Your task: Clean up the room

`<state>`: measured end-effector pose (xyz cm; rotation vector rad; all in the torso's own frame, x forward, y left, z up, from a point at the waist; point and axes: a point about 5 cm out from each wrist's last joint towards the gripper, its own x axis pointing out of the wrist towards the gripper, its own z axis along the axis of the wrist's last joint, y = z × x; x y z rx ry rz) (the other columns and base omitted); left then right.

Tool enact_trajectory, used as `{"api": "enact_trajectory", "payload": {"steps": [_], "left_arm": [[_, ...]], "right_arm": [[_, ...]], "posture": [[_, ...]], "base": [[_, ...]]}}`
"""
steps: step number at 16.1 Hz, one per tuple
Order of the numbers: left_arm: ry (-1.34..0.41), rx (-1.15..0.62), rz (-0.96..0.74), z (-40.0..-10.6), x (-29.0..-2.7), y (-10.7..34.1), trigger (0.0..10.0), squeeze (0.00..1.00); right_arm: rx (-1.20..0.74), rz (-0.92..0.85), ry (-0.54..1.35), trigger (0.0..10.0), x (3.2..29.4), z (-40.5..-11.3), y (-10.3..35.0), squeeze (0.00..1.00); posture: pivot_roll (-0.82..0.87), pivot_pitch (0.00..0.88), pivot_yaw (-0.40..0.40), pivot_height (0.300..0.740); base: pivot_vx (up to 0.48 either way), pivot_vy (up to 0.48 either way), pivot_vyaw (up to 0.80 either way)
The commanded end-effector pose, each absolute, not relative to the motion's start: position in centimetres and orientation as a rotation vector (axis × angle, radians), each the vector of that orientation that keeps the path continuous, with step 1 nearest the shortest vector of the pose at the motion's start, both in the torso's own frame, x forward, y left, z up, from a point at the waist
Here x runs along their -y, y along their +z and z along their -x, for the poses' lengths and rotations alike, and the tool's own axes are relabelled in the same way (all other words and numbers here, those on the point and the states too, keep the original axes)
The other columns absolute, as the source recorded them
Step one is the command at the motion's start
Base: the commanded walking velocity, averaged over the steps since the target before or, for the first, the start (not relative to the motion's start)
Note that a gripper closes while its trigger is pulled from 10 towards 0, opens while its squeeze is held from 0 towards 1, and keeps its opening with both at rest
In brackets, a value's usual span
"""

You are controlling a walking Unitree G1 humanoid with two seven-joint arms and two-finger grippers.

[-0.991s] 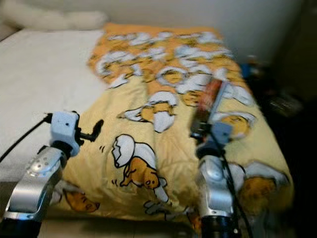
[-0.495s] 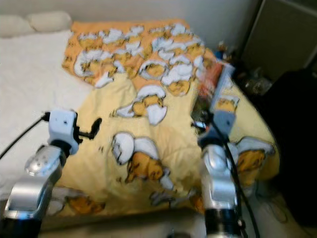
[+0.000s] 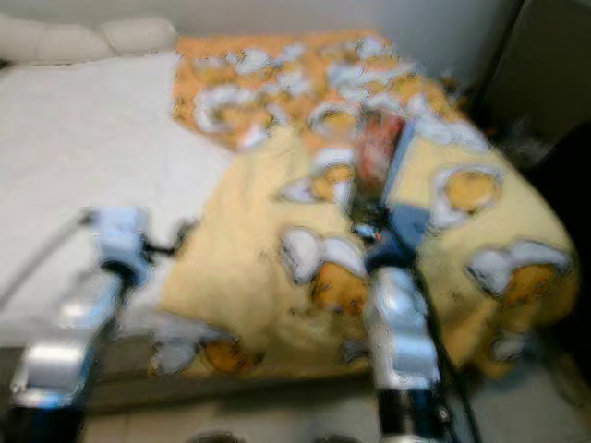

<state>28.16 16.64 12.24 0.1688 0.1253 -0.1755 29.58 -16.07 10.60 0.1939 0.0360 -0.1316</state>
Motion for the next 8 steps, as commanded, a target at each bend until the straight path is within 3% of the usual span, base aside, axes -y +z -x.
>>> {"api": "enact_trajectory", "payload": {"steps": [1,8], "left_arm": [[-0.151,-0.106,-0.201,-28.47,-17.35,12.84,10.0,0.00],[-0.081,-0.047,-0.136,-29.16,-17.75,13.77,10.0,0.06]], "right_arm": [[0.019,-0.210,-0.109,10.0,15.50,-29.95,11.87,0.00],[0.017,-0.215,-0.093,10.0,15.20,-30.14,12.03,0.00]], "posture": [[-0.02,0.000,0.036,0.740],[-0.02,0.000,0.037,0.740]], "base": [[0.000,0.480,0.00],[0.000,0.480,0.00]]}}
